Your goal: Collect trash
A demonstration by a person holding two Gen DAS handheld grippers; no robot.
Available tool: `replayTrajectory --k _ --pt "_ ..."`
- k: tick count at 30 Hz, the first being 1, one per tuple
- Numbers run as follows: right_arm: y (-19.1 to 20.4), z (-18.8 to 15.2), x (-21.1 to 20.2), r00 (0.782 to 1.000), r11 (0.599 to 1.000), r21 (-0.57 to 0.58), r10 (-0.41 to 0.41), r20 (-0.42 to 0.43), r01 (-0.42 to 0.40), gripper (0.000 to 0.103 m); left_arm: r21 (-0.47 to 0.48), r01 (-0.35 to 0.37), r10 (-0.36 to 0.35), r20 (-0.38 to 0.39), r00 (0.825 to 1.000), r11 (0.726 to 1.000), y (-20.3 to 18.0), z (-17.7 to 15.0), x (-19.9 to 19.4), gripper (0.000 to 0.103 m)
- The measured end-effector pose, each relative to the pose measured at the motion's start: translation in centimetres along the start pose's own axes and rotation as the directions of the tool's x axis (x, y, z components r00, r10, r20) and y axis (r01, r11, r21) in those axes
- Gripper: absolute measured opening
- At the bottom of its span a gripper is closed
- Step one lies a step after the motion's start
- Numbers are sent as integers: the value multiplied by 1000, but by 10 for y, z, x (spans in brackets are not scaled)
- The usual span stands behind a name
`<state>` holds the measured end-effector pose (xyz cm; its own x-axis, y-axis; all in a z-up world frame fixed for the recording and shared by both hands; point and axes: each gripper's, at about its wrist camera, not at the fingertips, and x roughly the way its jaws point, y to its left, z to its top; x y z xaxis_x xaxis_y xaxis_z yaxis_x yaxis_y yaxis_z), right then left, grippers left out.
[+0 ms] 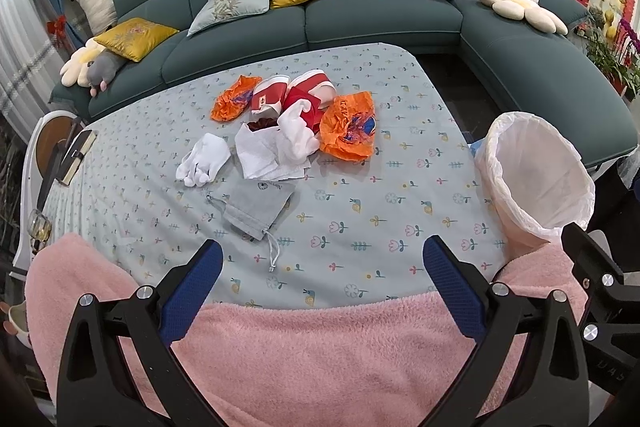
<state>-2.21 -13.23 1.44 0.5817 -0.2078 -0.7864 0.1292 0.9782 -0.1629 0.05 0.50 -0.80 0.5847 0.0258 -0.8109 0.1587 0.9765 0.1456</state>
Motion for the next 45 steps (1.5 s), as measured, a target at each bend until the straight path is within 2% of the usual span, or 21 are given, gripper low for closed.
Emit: replayTrajectory --k 19,45 --pt "1 2 -4 1000 1000 -3 -20 16 20 96 12 -23 23 28 999 1000 -4 4 -8 96" --pt "-1 4 -4 1000 1000 10 -19 16 19 96 28 -9 8 33 999 1000 -7 4 -8 96"
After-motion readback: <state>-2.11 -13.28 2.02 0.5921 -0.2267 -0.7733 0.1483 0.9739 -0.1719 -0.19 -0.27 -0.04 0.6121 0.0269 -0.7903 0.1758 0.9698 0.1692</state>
